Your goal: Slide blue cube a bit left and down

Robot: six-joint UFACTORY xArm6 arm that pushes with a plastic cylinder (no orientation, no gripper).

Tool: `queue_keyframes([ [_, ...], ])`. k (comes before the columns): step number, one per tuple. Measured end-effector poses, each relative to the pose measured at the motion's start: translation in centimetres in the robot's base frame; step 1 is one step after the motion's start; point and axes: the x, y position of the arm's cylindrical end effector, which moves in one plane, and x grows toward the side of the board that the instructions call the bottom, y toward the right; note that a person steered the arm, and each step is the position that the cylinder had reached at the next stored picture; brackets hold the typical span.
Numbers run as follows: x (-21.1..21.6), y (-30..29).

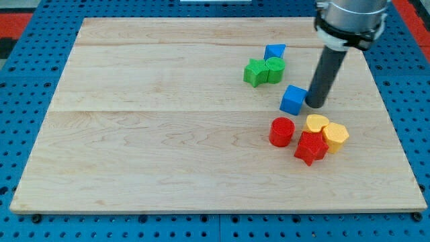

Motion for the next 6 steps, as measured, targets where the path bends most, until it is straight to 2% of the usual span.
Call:
queue_keyframes([
  [2,-4.0,-2.0],
  [4,-1.7,-4.9],
  [6,-1.5,-11.0],
])
